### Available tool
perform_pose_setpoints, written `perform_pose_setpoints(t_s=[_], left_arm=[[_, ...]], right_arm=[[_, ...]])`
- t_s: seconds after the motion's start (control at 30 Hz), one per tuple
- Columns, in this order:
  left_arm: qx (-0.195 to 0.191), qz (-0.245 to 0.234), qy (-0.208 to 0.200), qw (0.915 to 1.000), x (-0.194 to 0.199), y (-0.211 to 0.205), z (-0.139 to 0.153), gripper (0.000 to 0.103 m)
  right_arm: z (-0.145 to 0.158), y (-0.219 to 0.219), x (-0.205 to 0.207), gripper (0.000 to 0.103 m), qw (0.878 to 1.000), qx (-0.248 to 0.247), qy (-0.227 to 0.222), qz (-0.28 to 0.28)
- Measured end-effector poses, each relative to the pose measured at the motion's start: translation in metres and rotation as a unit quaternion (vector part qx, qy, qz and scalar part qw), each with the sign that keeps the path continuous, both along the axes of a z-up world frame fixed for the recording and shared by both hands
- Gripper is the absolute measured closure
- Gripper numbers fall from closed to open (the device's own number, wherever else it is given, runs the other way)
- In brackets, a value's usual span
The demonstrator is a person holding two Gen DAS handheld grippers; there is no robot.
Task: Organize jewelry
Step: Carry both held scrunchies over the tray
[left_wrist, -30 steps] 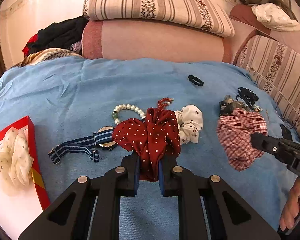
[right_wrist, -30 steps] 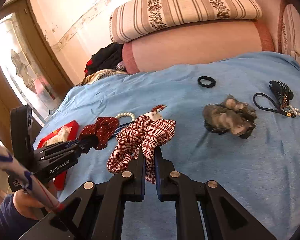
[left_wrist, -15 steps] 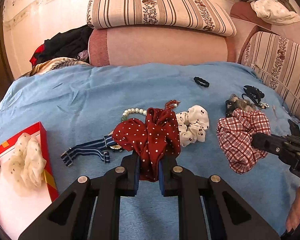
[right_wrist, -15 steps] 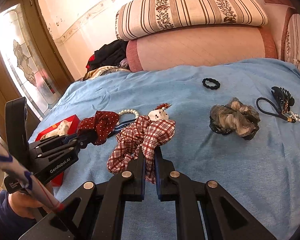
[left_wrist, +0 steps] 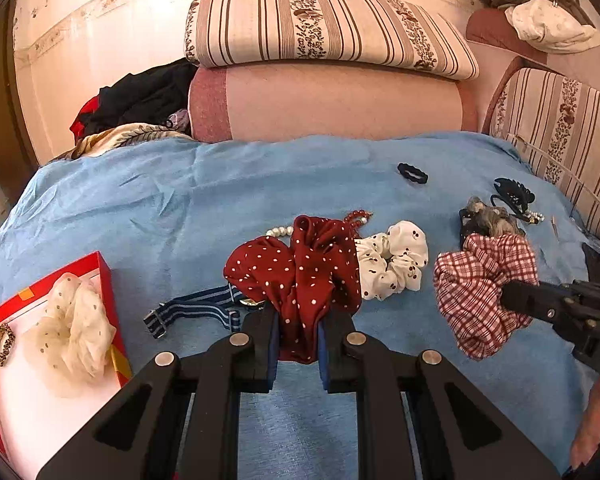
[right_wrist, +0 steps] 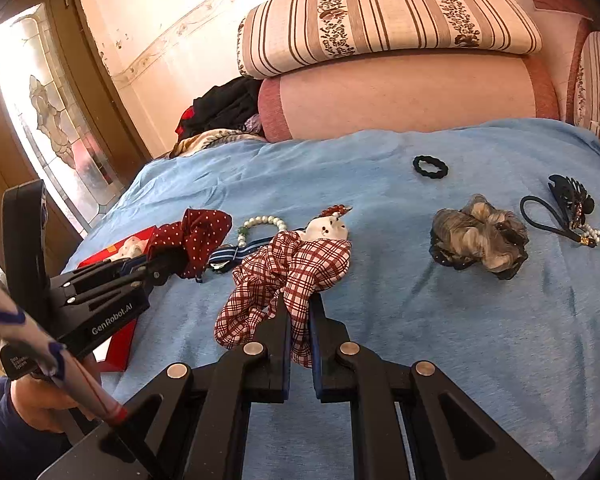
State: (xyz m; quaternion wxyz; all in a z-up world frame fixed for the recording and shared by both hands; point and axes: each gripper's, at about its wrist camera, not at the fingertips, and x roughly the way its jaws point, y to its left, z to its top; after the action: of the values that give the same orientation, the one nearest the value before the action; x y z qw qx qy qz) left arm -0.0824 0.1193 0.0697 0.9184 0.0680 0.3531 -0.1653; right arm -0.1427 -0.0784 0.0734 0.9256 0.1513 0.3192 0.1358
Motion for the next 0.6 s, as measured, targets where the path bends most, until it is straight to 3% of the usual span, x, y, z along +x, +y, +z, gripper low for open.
perform_pose_setpoints(t_s=[0.6], left_arm=[[-0.029,0.038,-0.028,0.9984,-0.011,0.059,0.028,0.088]], right_arm=[[0.014,0.065,-0.011,0.094,0.998,0.042,0.001,0.041]])
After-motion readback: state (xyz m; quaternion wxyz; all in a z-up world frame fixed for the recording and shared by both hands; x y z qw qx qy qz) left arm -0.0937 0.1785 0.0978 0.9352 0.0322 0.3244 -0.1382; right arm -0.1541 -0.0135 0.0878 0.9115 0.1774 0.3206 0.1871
